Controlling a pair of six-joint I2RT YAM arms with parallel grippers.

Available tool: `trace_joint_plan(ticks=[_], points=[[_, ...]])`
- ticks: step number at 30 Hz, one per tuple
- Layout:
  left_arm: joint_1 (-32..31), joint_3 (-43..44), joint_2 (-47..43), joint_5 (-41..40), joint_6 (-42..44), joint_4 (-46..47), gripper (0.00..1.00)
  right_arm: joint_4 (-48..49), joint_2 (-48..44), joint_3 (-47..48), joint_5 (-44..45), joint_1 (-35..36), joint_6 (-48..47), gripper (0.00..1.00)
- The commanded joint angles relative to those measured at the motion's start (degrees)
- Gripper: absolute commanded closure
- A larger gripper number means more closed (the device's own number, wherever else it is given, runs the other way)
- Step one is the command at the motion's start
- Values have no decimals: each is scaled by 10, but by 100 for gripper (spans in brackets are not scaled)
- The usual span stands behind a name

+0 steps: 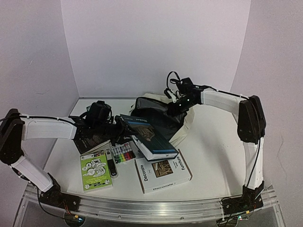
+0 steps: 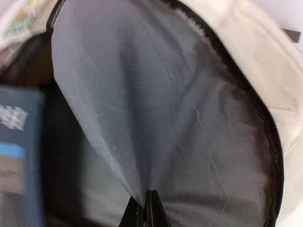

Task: Pack the student bag
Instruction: Place the book in the student bag.

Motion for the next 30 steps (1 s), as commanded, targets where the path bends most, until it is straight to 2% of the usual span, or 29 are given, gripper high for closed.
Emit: trace_joint_plan(ticks=[1, 5, 11, 18, 20, 26, 30], points=[[3, 52, 42, 92, 12, 95, 100, 7, -52, 34, -62, 5, 84, 100], [22, 43, 48, 84, 0, 141, 100, 7, -67, 30, -93, 5, 63, 100], [74, -1, 45, 39, -58, 273, 100, 7, -104, -31, -123, 5, 32, 100], [78, 12, 26, -80, -11, 188, 100, 5, -127, -48, -128, 6, 0, 100], [78, 12, 24, -116, -6, 191, 100, 3, -125, -46, -138, 6, 3, 100], [78, -25, 41, -156, -51, 311, 100, -6, -119, -51, -151, 14, -6, 100], [78, -68, 57, -173, -122, 391, 100, -12, -118, -59, -140, 14, -26, 100]])
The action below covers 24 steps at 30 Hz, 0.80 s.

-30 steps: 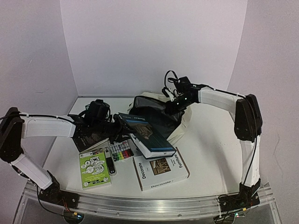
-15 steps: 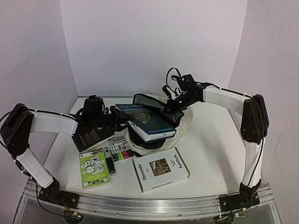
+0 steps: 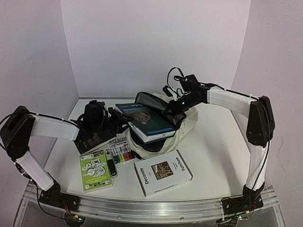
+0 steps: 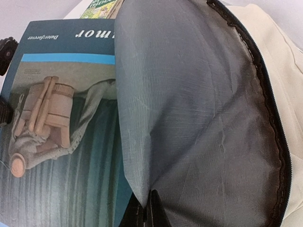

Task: Pack the student bag
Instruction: Place the book in the student bag.

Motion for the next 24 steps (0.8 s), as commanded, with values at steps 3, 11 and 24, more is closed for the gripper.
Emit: trace_joint_plan(ticks=[3, 11, 24], points=[[3, -21, -3, -144, -39, 121, 100, -18, -31, 7, -47, 8, -18, 100], [-18, 6, -30, -289, 24, 18, 100, -36, -28, 10, -81, 16, -13, 100], [-66, 53, 102, -284, 1, 162, 100, -46, 4, 72, -101, 31, -6, 100]])
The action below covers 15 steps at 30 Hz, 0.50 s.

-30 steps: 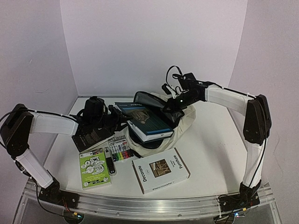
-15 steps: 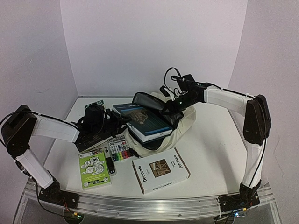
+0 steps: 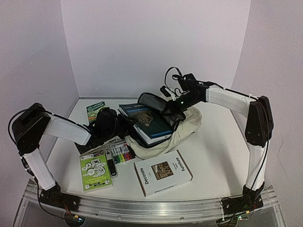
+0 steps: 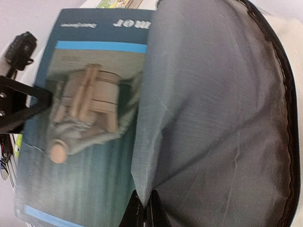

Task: Pack the student bag
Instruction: Place the book in the student bag.

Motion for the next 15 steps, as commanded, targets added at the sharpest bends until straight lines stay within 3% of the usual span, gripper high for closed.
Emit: trace_joint_plan(ticks=[1, 8, 15], points=[[0, 62, 50, -66, -15, 90, 100, -16, -2, 55, -66, 23, 1, 100], [2, 116, 150, 77, -39, 197, 100, -19, 0, 67, -58, 23, -30, 100], [-6, 113, 157, 87, -31, 217, 100, -21, 22, 106, -69, 23, -40, 100]])
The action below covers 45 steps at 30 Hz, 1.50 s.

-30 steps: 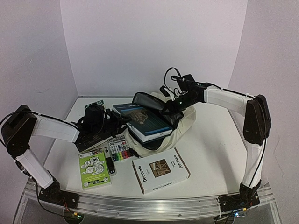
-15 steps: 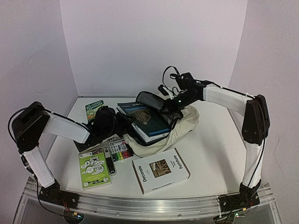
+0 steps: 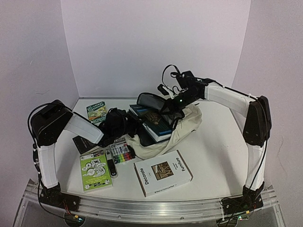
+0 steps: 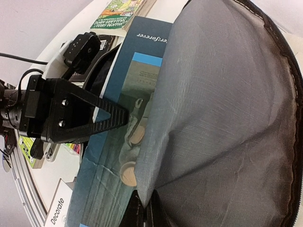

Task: Pack the student bag
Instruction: Place the book in the student bag.

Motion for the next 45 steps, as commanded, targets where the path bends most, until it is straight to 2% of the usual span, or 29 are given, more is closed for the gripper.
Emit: trace_joint_plan(ticks=[1, 4, 7, 9, 11, 13, 17, 20, 26, 28, 31, 36, 38, 43, 45], points=[[-6, 29, 18, 9, 2, 134, 100, 19, 15, 65, -76, 15, -5, 100], [-4, 12, 21, -73, 6, 200, 100, 13, 9, 66, -94, 14, -6, 100], [-6, 13, -5, -119, 24, 136, 100, 11, -6, 49, -99, 14, -13, 100], [-6, 76, 24, -85, 42, 85, 100, 11, -8, 44, -114, 15, -11, 100], [-6, 158, 84, -25, 37, 81, 99, 11, -2, 52, -120, 14, -10, 100], [-8, 213, 123, 2, 18, 83, 98, 6, 2, 61, -123, 13, -21, 100], [-6, 223, 143, -6, 8, 108, 95, 2, -4, 61, -131, -4, -27, 100], [1, 233, 149, 36, 7, 89, 92, 1, -14, 46, -140, -21, -34, 100], [-3, 310, 163, 163, 61, -74, 86, 0, -23, 16, -134, -50, -95, 100], [-4, 314, 175, 178, 47, -59, 83, 0, -15, 27, -135, -55, -109, 100], [-3, 336, 219, 183, 10, 15, 78, 1, -6, 44, -155, -55, -119, 100], [-4, 354, 245, 134, 1, 45, 74, 3, -5, 55, -193, -58, -92, 100], [0, 353, 238, 139, 11, 21, 65, 3, -7, 54, -200, -60, -89, 100], [5, 295, 170, 157, 45, -48, 30, 3, -20, 10, -162, -69, -103, 100], [5, 284, 134, 154, 72, -137, 25, 3, -20, -6, -141, -72, -108, 100]])
